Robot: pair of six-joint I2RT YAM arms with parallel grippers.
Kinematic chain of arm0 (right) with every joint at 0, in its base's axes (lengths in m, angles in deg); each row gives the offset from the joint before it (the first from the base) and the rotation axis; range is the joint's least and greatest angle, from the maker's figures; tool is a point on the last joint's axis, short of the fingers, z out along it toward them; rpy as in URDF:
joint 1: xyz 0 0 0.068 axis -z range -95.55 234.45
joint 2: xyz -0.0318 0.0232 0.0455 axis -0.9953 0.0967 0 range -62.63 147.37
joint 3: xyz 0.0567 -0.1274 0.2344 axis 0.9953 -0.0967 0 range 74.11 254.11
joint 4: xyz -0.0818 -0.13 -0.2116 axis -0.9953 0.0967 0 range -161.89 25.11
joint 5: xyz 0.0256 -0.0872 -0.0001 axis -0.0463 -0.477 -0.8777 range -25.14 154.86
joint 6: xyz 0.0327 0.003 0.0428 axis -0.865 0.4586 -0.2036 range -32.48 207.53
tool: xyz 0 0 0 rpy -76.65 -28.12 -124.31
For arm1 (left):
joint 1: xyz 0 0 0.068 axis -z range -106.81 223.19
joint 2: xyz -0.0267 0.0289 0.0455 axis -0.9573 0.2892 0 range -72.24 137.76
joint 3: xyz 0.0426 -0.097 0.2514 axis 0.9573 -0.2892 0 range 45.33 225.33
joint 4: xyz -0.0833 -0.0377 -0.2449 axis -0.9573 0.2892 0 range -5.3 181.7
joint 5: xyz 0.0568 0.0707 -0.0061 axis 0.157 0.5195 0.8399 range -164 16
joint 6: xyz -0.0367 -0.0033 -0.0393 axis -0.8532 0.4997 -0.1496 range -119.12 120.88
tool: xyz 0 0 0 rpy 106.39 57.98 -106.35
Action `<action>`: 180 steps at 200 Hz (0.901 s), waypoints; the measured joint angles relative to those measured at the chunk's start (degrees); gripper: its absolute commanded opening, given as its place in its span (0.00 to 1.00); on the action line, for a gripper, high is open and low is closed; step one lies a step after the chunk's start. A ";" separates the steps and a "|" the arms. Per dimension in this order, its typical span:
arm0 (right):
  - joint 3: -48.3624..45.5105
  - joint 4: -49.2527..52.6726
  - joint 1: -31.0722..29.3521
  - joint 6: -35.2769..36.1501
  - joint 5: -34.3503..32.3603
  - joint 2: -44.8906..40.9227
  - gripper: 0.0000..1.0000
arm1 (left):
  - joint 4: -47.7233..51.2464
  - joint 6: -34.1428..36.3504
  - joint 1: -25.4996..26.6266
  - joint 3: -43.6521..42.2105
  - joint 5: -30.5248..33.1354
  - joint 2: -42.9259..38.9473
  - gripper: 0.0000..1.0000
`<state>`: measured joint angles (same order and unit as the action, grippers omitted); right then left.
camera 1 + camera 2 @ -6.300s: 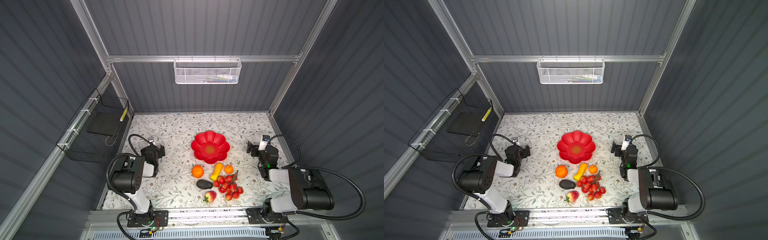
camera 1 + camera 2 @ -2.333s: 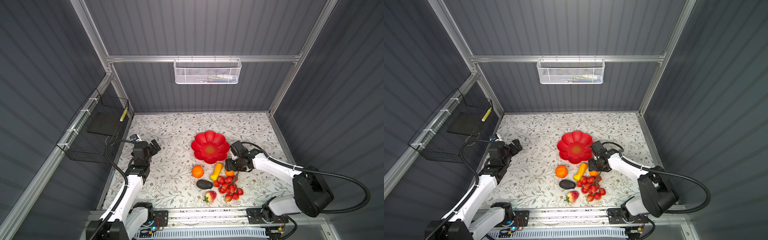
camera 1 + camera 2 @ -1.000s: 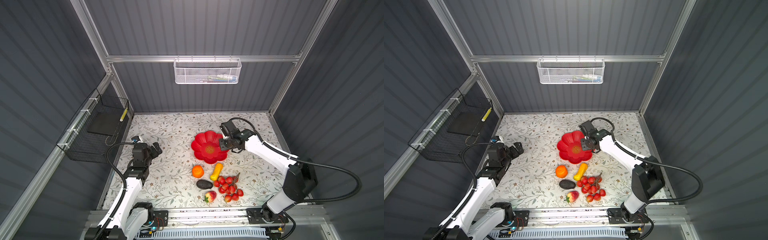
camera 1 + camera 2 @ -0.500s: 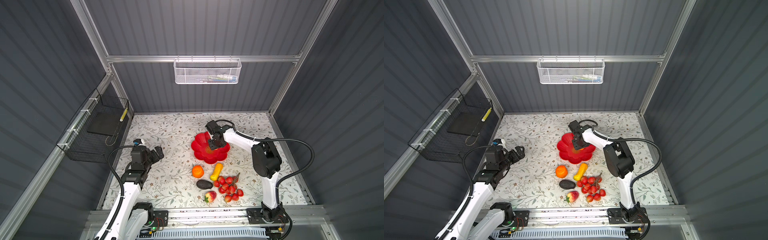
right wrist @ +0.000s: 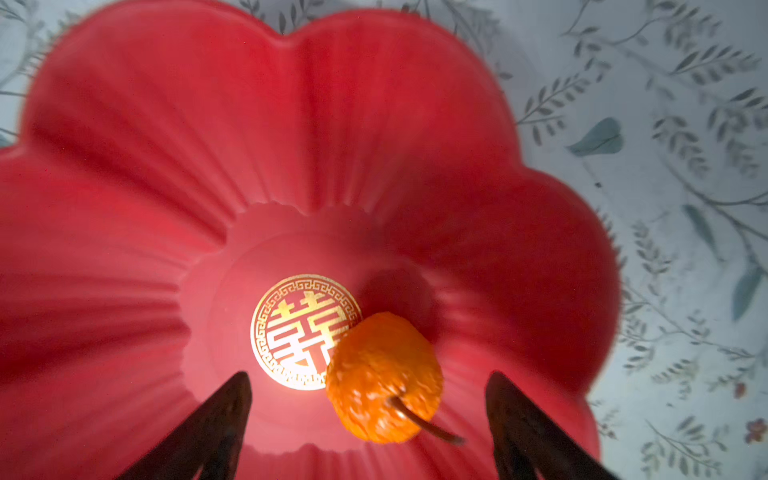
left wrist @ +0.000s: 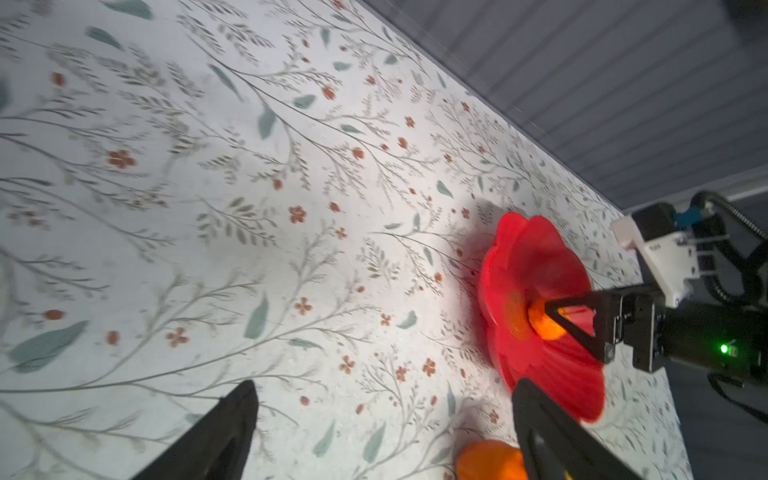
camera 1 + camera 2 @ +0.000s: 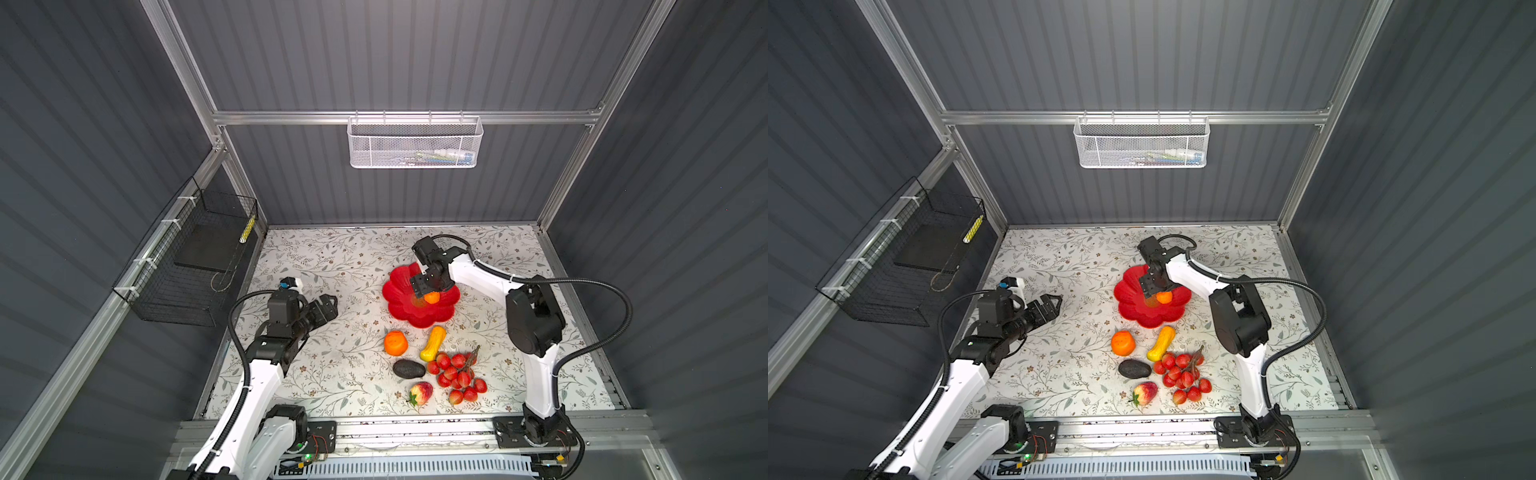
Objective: Place and organize the fake fruits in the fruit bowl
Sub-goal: 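Place the tangerine in the red bowl and open the right gripper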
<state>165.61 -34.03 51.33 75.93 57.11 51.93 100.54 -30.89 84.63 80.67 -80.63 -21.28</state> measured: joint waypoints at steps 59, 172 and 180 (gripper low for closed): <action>-16.33 -14.84 5.51 -6.14 3.50 -23.52 0.99 | -1.49 -1.05 22.60 4.61 6.84 12.52 0.96; -24.65 -20.28 8.87 -9.73 5.07 -28.02 0.99 | 4.79 -0.15 41.99 14.67 16.59 33.40 0.97; -24.65 -20.55 8.94 -9.86 5.20 -28.06 0.99 | 5.44 -0.15 42.25 14.78 16.72 34.18 0.96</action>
<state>140.96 -54.57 60.27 66.07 62.32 23.87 105.98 -31.04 126.88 95.44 -63.91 12.91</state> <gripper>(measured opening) 0.989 0.969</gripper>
